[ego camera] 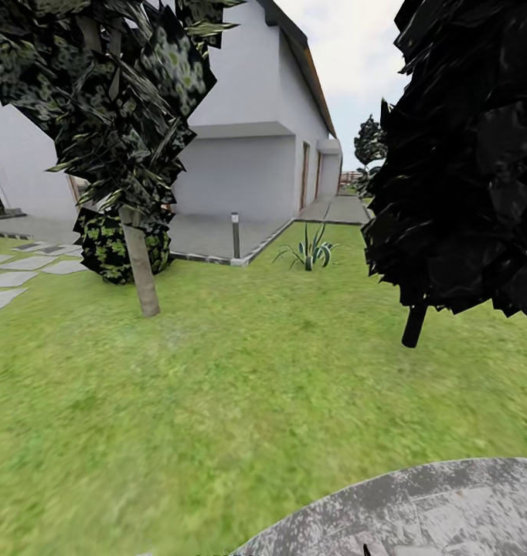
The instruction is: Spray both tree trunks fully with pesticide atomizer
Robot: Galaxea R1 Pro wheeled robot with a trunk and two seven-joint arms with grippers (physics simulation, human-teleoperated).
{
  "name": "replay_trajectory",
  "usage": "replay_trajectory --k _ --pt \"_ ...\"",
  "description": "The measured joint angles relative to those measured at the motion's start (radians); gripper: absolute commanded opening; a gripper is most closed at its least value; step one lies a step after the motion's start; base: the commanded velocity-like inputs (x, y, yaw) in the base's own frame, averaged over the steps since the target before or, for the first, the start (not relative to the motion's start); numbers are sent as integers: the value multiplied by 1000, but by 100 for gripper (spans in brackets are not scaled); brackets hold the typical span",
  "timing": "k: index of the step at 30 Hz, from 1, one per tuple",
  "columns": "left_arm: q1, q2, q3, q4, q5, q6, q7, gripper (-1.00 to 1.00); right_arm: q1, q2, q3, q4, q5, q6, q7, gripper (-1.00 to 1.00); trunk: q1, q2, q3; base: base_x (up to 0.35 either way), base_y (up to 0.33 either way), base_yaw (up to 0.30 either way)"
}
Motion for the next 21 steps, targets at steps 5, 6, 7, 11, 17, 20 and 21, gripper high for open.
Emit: replay_trajectory --k 5,6,7,11,17,20,21 --pt "0 0 1 1 1 1 0 100 0 0 1 1 0 0 0 100 0 0 -5 0 0 214" --pt "0 0 1 1 1 1 0 100 0 0 1 0 0 0 0 100 0 0 -6 0 0 214" --pt "0 0 2 1 1 1 0 100 0 0 1 0 0 0 0 100 0 0 -7 0 0 214" --pt "0 1 4 1 1 2 0 100 0 0 2 0 0 0 0 100 4 -7 -14 0 0 216" --pt "0 2 8 2 1 4 1 100 0 2 3 1 0 0 0 100 27 -49 -36 0 0 251" --pt "0 2 9 2 1 5 2 100 0 3 3 0 0 0 1 100 38 -70 -46 0 0 151" --pt "0 2 9 2 1 5 2 100 0 3 4 0 1 0 1 100 42 -77 -49 0 0 50"
